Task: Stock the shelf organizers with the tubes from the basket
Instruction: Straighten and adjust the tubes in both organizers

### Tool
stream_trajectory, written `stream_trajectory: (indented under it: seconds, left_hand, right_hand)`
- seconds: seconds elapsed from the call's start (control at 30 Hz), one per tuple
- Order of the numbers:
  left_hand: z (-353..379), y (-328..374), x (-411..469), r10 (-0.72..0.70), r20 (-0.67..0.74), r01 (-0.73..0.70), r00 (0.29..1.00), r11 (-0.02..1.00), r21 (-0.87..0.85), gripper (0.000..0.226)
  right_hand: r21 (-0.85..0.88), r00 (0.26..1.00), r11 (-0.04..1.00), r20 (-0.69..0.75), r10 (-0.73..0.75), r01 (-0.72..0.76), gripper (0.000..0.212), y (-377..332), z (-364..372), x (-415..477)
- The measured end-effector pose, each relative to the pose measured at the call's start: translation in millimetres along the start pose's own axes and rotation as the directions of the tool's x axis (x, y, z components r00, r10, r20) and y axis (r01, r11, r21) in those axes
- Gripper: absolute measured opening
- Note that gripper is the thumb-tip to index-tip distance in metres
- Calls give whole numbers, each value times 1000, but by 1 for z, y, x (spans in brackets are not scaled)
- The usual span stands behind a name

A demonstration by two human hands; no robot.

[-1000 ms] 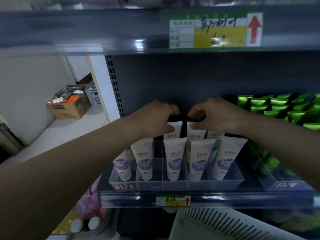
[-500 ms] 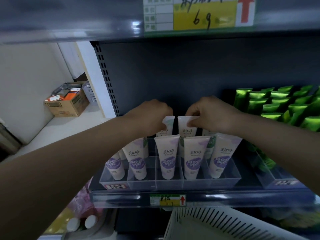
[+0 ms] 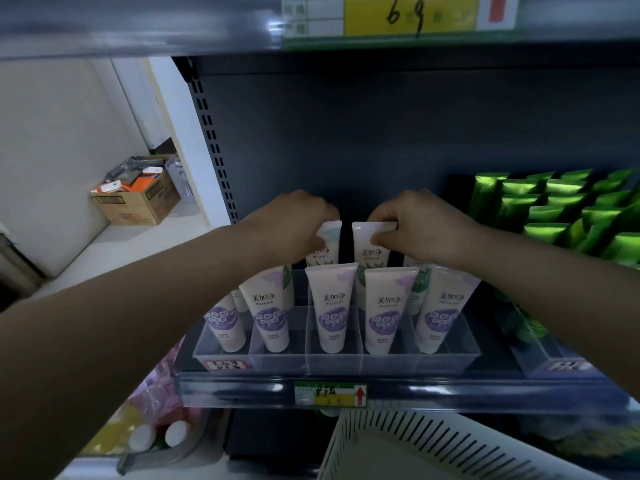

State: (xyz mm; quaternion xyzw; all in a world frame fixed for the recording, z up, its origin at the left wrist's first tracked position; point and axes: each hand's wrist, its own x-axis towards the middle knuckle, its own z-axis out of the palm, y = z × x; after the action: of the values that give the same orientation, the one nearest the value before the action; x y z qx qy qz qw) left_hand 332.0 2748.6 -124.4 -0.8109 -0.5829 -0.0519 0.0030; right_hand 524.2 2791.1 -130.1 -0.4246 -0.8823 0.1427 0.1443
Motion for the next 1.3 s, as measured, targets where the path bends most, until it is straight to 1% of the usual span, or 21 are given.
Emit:
stream_trajectory:
  seconds: [0.1,0.2,0.3,0.47,0.57,0.63,0.7,0.8,0.9,0.97,1.1,1.2,1.3]
  left_hand:
    - [1,2,-1,1,-8,-1,1000,1000,17,22]
    - [0,3,-3,-1,-1,2,1000,1000,20,24]
    - [-1,3,-4,-8,4,8,1000,1000,24,31]
    - [-3,3,-8,-30,-11,30,999,999,11,46]
    - [-6,5,-15,-24,-97,24,995,1000,0,47]
    - [-10,10,-23,2,-190,-6,982,1000,-17,40]
    - [-12,16,-33,29,-236,-39,971,999,-35,29]
    - [-11,27,-44,52,-180,-60,982,997,-41,20]
    - [-12,32,-47,22,-116,-31,993,997,-76,24]
    - [-14,34,-46,11,-104,-22,995,995,-101,25]
    - [-10,33,-48,12,-100,-22,995,995,-97,22]
    - [-4,30,-49,11,-46,-16,999,993,-120,24]
    - [4,27,-49,11,0,-11,1000,998,-60,30]
  right_hand:
    - [-13,999,1000,39,-14,14,17,1,-1,-1]
    - [3,999,999,42,-32,32,27,1,-4,-2]
    - [27,998,998,-20,-54,55,37,0,-9,-5]
    - [30,983,993,-143,-111,117,30,-3,-18,-18]
    - [54,979,989,-163,-126,136,22,-5,-21,-29]
    - [89,983,986,-133,-130,142,17,-8,-20,-38]
    - [89,986,984,-86,-144,152,17,-10,-18,-44]
    - [68,989,988,42,-139,136,20,-13,-13,-49]
    - [6,986,995,135,-101,102,19,-15,-8,-50]
    - [-24,985,996,152,-79,84,15,-15,-5,-51]
    - [-26,990,998,131,-54,58,10,-14,0,-51]
    - [-22,990,997,128,-67,70,6,-14,2,-53]
    - [-39,988,996,140,-70,76,5,-14,3,-54]
